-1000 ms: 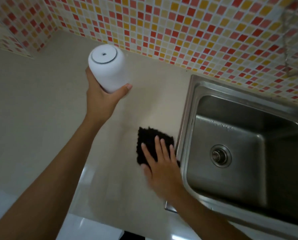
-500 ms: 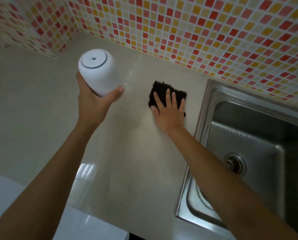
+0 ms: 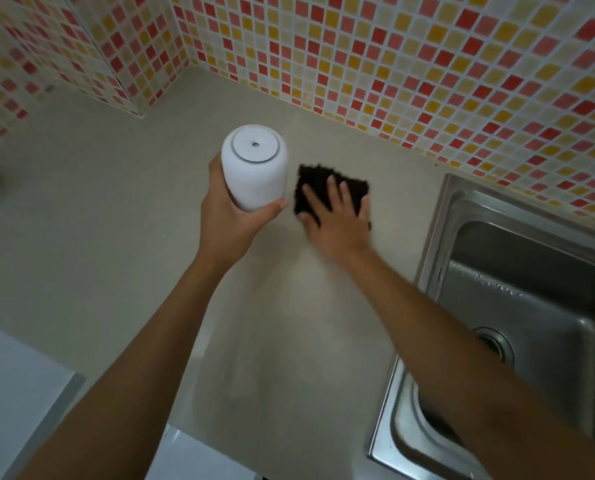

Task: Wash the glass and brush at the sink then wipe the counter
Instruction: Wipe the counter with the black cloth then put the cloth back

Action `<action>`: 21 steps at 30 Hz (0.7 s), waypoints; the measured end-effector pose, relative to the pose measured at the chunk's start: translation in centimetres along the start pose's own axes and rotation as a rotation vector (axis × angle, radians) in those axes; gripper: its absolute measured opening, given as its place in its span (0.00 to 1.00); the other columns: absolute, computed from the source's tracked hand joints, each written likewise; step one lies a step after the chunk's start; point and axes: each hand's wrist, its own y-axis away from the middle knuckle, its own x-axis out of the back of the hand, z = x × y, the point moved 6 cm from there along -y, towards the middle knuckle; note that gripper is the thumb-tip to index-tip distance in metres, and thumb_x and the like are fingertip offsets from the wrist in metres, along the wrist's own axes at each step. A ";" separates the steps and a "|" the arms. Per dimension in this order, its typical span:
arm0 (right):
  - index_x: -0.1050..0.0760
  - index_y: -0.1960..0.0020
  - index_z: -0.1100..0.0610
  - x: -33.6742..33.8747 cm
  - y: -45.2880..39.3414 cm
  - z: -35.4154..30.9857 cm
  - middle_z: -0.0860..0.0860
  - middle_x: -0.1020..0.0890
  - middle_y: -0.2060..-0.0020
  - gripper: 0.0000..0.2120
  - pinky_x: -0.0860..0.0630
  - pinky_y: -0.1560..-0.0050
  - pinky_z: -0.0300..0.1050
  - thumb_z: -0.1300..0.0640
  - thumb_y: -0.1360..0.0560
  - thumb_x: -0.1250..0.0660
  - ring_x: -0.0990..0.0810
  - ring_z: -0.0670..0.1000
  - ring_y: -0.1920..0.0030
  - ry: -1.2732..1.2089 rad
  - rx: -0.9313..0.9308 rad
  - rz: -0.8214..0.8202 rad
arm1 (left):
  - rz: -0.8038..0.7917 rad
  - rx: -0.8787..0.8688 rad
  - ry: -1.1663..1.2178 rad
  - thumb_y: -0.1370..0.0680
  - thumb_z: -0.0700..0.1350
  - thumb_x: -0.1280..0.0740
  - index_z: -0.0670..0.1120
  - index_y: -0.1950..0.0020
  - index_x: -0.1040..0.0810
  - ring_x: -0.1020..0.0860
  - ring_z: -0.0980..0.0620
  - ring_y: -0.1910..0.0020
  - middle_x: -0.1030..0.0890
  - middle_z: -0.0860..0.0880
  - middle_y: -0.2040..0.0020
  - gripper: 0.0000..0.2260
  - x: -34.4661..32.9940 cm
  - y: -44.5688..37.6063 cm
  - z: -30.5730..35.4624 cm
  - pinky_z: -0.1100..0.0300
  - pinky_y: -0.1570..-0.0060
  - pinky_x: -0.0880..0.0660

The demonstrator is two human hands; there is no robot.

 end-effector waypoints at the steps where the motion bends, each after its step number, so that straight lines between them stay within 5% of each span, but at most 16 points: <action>1: 0.54 0.25 0.36 0.5 -1.6 1.1 0.51 0.55 0.22 0.26 0.62 0.29 0.65 0.34 0.22 0.57 0.57 0.54 0.23 -0.017 -0.041 -0.056 | -0.007 0.004 0.001 0.34 0.49 0.20 0.54 0.28 0.41 0.28 0.65 0.39 0.29 0.58 0.34 0.41 -0.2 0.2 -0.1 0.76 0.46 0.30; 6: 0.59 0.24 0.37 0.1 0.9 0.7 0.52 0.58 0.22 0.27 0.64 0.28 0.65 0.35 0.21 0.58 0.61 0.55 0.23 -0.049 -0.106 -0.080 | 0.009 0.040 0.043 0.34 0.51 0.21 0.51 0.25 0.41 0.28 0.60 0.36 0.29 0.56 0.32 0.43 -0.3 0.3 -0.7 0.64 0.39 0.27; 13: 0.47 0.24 0.40 -3.0 14.9 -6.7 0.54 0.46 0.23 0.26 0.52 0.28 0.67 0.38 0.21 0.49 0.48 0.57 0.23 -0.014 0.253 0.042 | 0.019 0.068 0.088 0.33 0.50 0.21 0.50 0.25 0.42 0.27 0.60 0.37 0.28 0.55 0.32 0.43 -0.9 -1.2 -0.3 0.58 0.40 0.24; 18: 0.40 0.26 0.39 -2.1 8.3 -4.8 0.52 0.38 0.25 0.24 0.46 0.29 0.65 0.38 0.21 0.49 0.41 0.55 0.25 0.000 0.226 0.059 | 0.025 0.040 0.067 0.33 0.51 0.21 0.50 0.26 0.41 0.27 0.59 0.36 0.29 0.55 0.32 0.42 -1.8 -2.1 -0.1 0.61 0.40 0.25; 21: 0.50 0.24 0.39 0.0 0.7 -0.9 0.51 0.48 0.22 0.26 0.55 0.28 0.62 0.37 0.21 0.54 0.51 0.53 0.23 -0.012 0.042 -0.012 | 0.027 0.036 0.056 0.34 0.53 0.21 0.51 0.26 0.41 0.28 0.59 0.36 0.29 0.55 0.32 0.43 -2.7 -2.0 -0.2 0.62 0.39 0.26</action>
